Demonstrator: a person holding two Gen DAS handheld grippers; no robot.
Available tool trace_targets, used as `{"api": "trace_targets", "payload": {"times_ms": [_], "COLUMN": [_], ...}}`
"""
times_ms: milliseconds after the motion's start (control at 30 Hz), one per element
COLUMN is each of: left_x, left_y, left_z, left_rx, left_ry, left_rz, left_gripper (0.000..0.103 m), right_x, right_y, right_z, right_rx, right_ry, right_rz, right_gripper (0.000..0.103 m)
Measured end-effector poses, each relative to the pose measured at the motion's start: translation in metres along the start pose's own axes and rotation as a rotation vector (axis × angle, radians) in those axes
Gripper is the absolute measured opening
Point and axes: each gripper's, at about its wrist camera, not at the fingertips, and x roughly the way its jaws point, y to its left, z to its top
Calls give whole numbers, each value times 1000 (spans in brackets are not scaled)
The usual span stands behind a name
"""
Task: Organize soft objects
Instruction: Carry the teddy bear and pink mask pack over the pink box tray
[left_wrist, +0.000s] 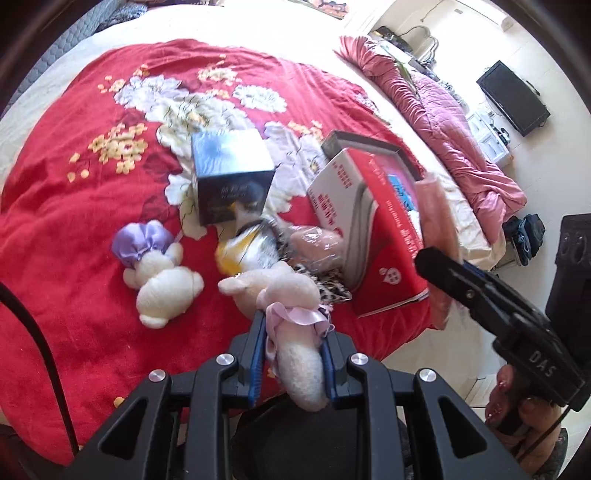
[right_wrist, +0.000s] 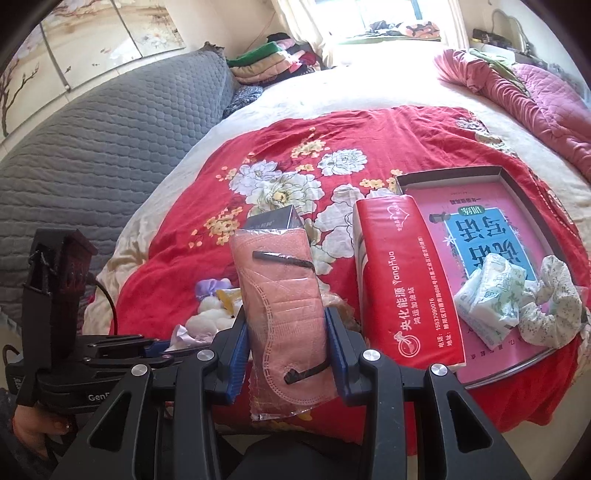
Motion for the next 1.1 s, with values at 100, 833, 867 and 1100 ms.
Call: {"api": "trace_targets", "payload": {"times_ms": [100,833,867,1100], "left_x": [-7,-54,-53,-37], "left_y": [-3,-86,-90,-129], "left_z": [4,40,41,55], "left_rx": [4,139,146,206], "left_ry": [-9,-177,-178,-190], "left_rz": [10,-30,-36,-67], "left_gripper": [26,26,26,26], "right_x": [-5,-69,-73,-101], "right_y": [-4,-51,-55,-88], "right_z": [1,5,4,2], "right_rx": [10,95,104,161], "right_ry": [-10,-170,-179,-249], "right_rz": [2,-74,-82,-186], "right_gripper": [39,39,39,39]}}
